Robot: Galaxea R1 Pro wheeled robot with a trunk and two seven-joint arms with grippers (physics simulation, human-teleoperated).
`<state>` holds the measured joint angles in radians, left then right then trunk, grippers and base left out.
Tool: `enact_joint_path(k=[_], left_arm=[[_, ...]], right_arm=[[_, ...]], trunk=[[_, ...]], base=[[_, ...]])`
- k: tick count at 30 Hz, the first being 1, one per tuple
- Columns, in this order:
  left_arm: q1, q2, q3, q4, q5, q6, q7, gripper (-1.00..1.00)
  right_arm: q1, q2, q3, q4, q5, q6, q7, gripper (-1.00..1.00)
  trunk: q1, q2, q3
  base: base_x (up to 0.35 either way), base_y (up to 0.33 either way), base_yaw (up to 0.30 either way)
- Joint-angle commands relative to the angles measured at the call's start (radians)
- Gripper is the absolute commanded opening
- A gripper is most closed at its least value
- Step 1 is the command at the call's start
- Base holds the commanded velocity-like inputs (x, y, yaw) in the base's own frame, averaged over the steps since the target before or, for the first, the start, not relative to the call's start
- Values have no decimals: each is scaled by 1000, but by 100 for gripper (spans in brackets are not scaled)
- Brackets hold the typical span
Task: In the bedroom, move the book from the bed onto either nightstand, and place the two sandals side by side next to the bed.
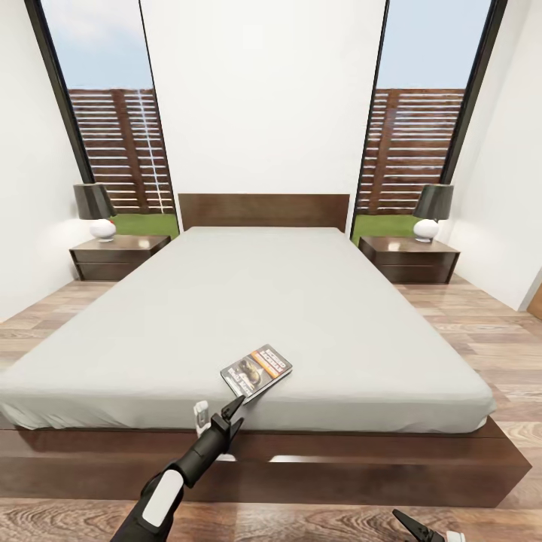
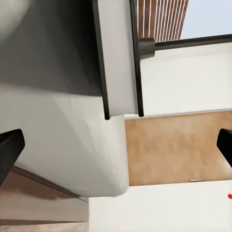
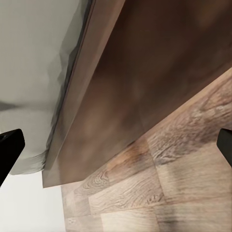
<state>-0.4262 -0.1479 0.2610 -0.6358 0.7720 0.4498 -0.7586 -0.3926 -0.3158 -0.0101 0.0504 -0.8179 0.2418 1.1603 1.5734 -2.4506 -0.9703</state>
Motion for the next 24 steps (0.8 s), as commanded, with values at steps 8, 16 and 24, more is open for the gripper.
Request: enact_joint_path(k=[8, 16, 24], left_arm=[[0, 0, 4, -3, 4, 11, -2, 100], [0, 1, 4, -17, 4, 11, -3, 100], [0, 0, 4, -33, 4, 12, -2, 100]], right_arm=[[-1, 0, -1, 3, -4, 10, 5, 100], [-1, 0, 0, 3, -4, 10, 4, 100], [-1, 0, 0, 3, -4, 10, 5, 100]], trunk=[[0, 0, -1], [0, 0, -1], [0, 0, -1]], base=[[0, 0, 0], [0, 0, 0], [0, 0, 0]])
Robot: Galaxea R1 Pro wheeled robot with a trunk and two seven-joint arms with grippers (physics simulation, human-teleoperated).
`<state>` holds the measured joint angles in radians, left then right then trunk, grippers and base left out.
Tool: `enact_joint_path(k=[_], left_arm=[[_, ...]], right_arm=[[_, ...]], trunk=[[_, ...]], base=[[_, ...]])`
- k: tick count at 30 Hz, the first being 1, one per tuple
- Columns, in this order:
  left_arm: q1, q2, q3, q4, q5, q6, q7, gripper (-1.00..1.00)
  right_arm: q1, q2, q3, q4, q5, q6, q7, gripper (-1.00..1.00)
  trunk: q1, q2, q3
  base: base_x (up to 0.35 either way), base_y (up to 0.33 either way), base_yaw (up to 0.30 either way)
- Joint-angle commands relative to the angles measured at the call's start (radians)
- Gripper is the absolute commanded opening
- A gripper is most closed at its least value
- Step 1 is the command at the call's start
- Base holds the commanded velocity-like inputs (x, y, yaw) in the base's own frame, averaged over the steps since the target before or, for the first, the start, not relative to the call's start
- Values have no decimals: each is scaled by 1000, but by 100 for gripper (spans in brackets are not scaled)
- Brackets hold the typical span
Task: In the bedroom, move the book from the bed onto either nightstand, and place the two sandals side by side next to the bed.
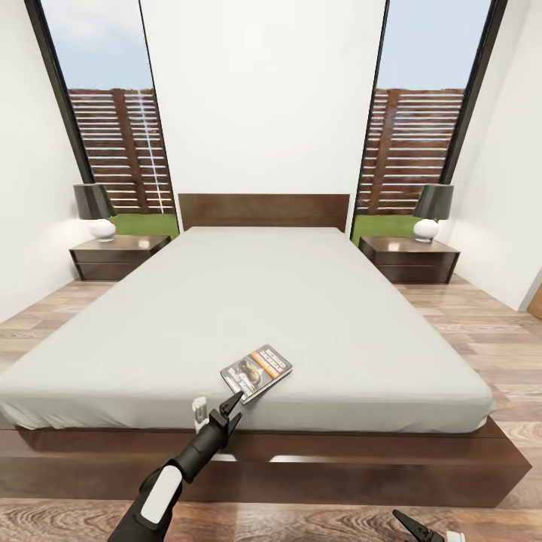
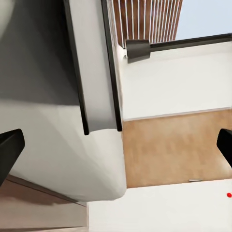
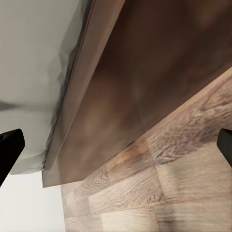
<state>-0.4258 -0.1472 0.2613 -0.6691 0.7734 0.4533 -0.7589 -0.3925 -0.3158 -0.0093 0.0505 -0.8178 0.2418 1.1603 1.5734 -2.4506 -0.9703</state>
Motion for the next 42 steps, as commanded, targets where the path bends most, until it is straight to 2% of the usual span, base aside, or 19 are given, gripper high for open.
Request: enact_joint_path(k=[1, 42], left_arm=[[-1, -1, 4, -1, 3, 8, -2, 100], [-1, 0, 5, -3, 1, 7, -2, 100]], right_arm=[[-2, 0, -1, 3, -4, 10, 5, 100], [-2, 0, -1, 3, -4, 10, 6, 100]], trunk=[[0, 0, -1], [0, 0, -1]], base=[[0, 0, 0], [26, 0, 0]])
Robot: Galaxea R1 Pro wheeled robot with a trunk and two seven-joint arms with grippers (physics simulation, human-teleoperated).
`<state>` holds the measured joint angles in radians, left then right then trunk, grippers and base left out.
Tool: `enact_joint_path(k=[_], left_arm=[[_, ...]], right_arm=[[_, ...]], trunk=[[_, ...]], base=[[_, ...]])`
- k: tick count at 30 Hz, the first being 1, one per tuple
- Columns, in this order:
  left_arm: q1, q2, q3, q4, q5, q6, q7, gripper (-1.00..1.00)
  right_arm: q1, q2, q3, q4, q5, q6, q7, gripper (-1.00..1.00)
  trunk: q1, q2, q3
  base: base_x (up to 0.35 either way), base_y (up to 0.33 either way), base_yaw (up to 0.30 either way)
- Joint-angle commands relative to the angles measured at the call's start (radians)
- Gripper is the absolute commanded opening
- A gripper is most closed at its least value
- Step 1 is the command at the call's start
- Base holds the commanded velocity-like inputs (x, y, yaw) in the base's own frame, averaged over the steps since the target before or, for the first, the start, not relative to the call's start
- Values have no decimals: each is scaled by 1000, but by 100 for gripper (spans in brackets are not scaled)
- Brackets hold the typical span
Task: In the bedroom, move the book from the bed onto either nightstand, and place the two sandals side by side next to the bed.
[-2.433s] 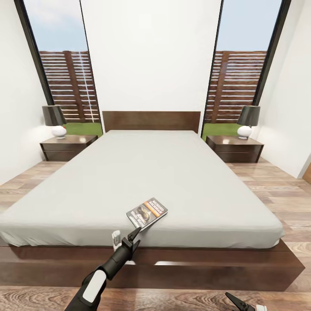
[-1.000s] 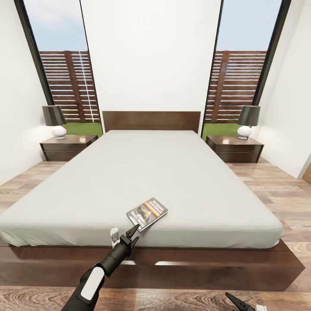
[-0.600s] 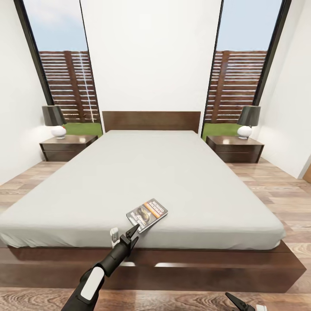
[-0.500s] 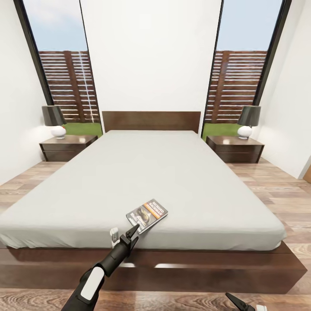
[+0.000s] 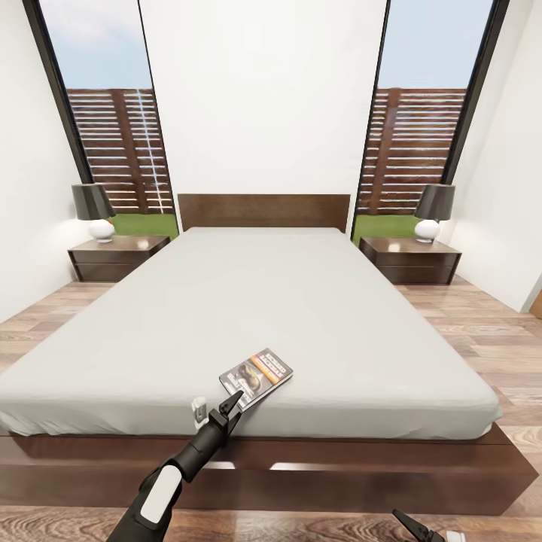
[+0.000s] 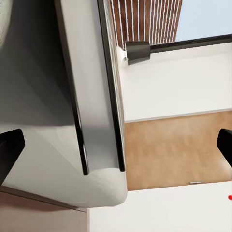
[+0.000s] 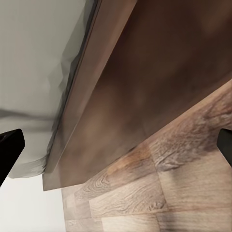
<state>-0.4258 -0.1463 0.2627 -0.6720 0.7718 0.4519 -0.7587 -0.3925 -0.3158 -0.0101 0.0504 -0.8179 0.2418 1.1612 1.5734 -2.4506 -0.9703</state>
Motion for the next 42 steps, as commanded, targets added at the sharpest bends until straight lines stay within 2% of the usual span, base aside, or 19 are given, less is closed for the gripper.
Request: enact_joint_path(k=[1, 16, 42], left_arm=[[-1, -1, 4, 0, 3, 8, -2, 100], [-1, -1, 19, 2, 3, 9, -2, 100], [-1, -1, 21, 5, 3, 10, -2, 100]], right_arm=[[-2, 0, -1, 3, -4, 10, 5, 100], [-1, 0, 0, 3, -4, 10, 5, 100], [-2, 0, -1, 3, -4, 10, 5, 100]], trunk=[[0, 0, -1], [0, 0, -1], [0, 0, -1]], base=[[5, 0, 0], [1, 0, 0], [30, 0, 0]])
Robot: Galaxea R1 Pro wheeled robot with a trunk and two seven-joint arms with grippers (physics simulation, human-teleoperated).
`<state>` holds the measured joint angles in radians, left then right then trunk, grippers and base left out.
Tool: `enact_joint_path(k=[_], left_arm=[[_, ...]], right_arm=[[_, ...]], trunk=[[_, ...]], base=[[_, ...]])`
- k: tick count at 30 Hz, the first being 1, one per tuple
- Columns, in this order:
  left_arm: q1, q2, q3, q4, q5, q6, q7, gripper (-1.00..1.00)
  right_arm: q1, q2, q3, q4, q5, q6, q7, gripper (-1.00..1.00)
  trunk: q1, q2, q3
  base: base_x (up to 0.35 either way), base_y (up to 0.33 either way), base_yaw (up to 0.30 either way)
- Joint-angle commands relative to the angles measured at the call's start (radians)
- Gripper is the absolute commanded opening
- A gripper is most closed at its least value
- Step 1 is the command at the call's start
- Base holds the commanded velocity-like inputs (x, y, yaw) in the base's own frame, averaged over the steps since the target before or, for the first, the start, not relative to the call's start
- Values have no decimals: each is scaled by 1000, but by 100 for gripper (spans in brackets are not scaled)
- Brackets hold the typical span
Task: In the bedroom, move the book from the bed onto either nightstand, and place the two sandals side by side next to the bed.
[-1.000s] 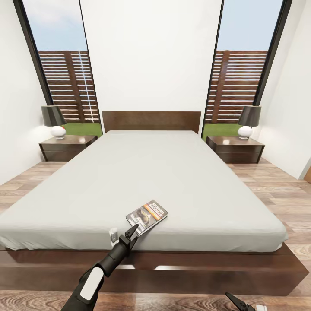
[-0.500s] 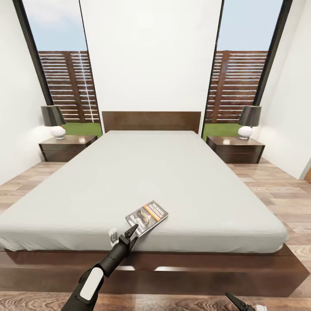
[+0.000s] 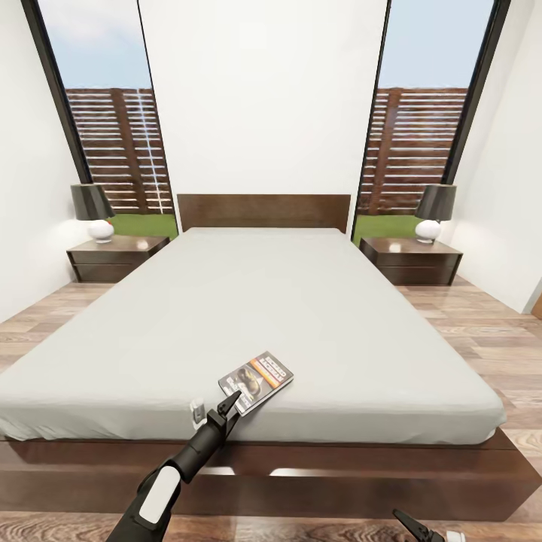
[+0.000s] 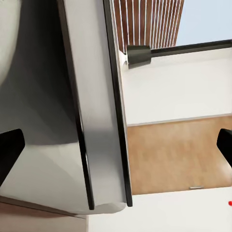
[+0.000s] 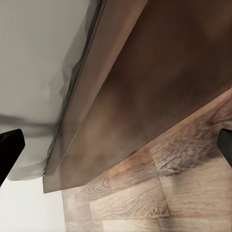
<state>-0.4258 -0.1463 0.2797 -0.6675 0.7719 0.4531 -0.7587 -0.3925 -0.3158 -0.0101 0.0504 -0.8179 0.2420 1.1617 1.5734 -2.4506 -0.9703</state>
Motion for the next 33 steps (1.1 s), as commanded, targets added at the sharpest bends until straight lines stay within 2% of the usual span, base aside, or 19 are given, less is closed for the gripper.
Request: enact_joint_path(k=[1, 33], left_arm=[[-1, -1, 4, 0, 3, 8, -2, 100], [-1, -1, 3, 5, 3, 8, 0, 100]], right_arm=[[-2, 0, -1, 3, -4, 10, 5, 100], [-2, 0, -1, 3, -4, 10, 6, 100]], trunk=[[0, 0, -1], [0, 0, -1]], base=[[4, 0, 0], [0, 0, 0]])
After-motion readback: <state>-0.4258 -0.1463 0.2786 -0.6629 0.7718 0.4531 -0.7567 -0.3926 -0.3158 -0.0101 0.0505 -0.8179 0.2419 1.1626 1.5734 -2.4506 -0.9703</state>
